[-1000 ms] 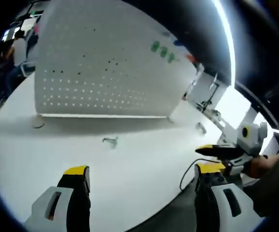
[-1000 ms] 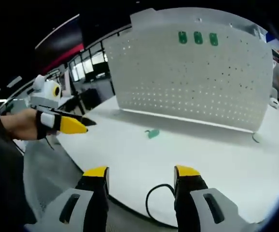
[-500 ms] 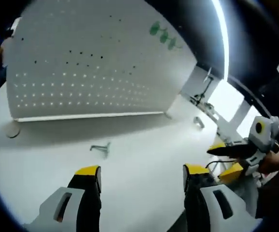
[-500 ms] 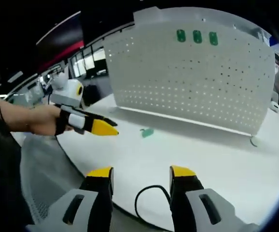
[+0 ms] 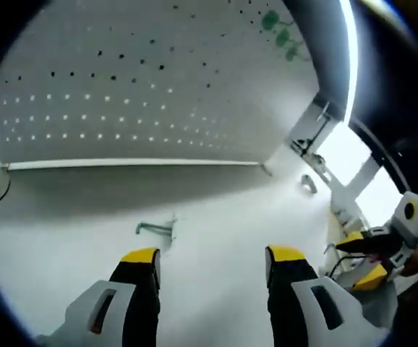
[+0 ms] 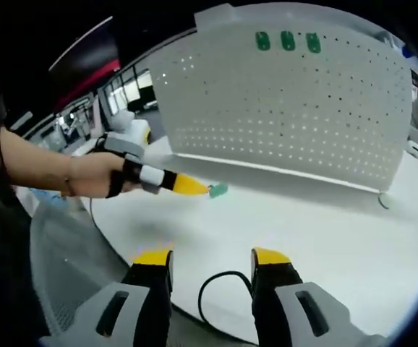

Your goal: Insert the hook assembly into the mounting plate slot until the hook locks in place.

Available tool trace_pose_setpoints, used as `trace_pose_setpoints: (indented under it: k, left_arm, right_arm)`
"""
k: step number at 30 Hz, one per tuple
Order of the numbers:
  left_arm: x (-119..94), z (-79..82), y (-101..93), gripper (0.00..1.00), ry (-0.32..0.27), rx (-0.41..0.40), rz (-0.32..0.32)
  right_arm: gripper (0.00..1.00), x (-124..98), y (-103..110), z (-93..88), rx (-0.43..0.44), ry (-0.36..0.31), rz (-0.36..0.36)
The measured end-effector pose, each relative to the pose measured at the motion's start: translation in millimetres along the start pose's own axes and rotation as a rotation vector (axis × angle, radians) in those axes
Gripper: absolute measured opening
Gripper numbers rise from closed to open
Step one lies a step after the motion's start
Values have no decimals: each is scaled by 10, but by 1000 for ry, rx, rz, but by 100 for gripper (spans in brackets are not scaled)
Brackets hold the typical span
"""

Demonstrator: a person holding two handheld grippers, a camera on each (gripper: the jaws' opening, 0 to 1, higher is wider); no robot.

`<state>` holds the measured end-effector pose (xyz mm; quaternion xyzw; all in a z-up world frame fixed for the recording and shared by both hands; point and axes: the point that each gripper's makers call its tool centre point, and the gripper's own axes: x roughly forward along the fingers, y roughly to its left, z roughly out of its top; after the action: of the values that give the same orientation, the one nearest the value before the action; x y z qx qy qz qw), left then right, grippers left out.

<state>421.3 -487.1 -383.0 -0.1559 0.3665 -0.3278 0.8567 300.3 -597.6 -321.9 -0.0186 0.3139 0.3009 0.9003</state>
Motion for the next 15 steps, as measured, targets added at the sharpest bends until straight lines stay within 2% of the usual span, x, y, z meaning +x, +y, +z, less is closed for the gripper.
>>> trace_pose_setpoints:
  k: [3,6,11,15]
  left_arm:
    - [85,-22,30,57,19,3,5]
    - [189,-45,66,55,37,50,27]
    - [277,-56,140,46,44,56,45]
    - [286,-64,271,40,53,63,99]
  right_arm:
    - [42,-2,-22,13,8,-2,-5]
    - [42,10,-20,20,6,2,-1]
    - [41,9,-15,53,5,-5,-3]
    - [41,12,-21,15,15,2,-10]
